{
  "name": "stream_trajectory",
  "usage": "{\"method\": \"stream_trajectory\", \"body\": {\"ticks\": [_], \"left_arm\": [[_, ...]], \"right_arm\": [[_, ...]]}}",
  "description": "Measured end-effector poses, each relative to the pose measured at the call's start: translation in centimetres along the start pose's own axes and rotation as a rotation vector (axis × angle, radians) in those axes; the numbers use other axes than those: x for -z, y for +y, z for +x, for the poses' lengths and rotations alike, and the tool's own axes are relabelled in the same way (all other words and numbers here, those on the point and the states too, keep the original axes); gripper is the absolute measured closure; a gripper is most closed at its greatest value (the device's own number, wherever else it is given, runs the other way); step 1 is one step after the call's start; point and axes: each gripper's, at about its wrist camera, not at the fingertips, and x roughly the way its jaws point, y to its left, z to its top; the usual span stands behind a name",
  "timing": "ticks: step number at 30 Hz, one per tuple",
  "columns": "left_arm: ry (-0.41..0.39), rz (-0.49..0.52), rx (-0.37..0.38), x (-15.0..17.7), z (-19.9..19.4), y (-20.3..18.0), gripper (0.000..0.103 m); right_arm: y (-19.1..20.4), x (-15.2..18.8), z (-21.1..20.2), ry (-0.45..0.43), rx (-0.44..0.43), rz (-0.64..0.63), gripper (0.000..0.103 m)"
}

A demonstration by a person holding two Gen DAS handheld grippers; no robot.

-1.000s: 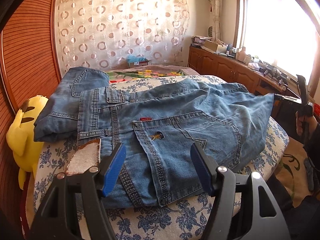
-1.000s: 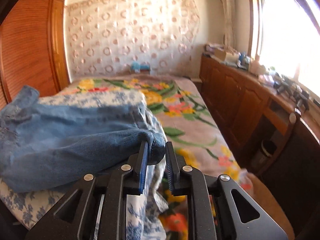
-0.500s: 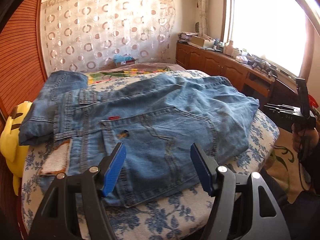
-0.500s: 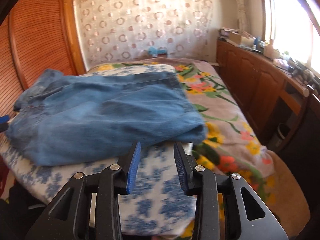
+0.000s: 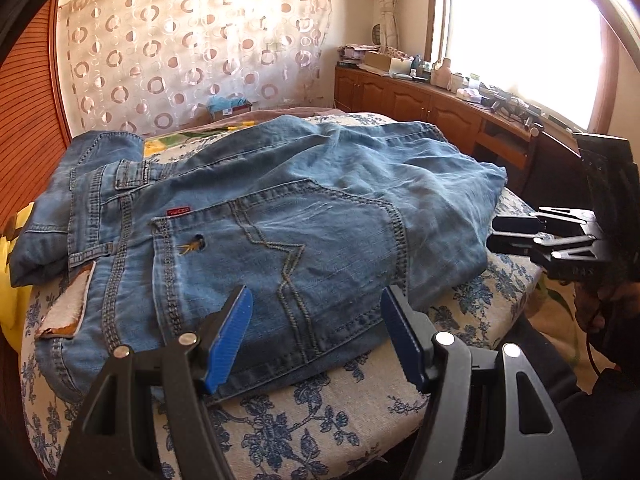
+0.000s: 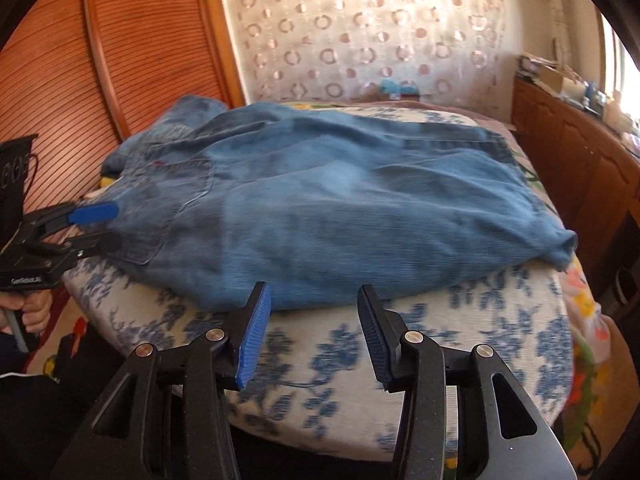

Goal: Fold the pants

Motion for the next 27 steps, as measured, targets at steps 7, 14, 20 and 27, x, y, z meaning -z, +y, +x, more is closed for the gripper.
{"method": "stream_trajectory", "body": {"ticks": [7, 14, 20, 27], "left_arm": [[-0.004, -0.034, -0.036, 0.5, -0.4, 1.9, 0.037], [-0.002, -0.058, -0.045, 1.3, -0.6, 2.8, 0.037], [-0.001, -0.050, -0.036, 1.4, -0.6, 2.6, 0.037], [-0.012, -0.026, -0.009, 0.9, -0.9, 2.0, 0.037]], "right_arm": [[3.1, 0.8, 1.0, 0.028, -0.060, -0.028, 0.056], [5.0, 0.8, 2.4, 0.045, -0.081, -0.058, 0.054], [5.5, -2.3, 1.8, -0.034, -0.075, -0.095, 0.097], [4.6, -8.0, 0.2, -0.150, -0.055, -0.134, 0.103]]}}
